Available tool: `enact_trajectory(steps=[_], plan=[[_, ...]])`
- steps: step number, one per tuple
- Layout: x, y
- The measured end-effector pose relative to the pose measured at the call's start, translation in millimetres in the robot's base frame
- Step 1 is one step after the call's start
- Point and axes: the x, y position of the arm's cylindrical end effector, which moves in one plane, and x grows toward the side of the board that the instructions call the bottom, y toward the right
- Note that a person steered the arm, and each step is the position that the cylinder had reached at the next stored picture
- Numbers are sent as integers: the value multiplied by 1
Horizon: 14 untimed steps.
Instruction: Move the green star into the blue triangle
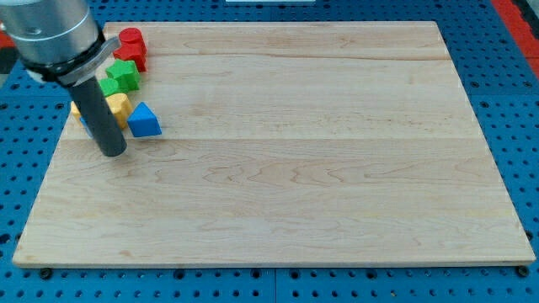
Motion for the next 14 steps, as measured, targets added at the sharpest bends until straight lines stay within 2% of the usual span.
enact_trajectory(steps=[1,3,5,7,9,11,14], plan=[[7,-87],[-7,-88],[-120,-88],[-160,-53],[-148,18],[-129,36],[-134,77]])
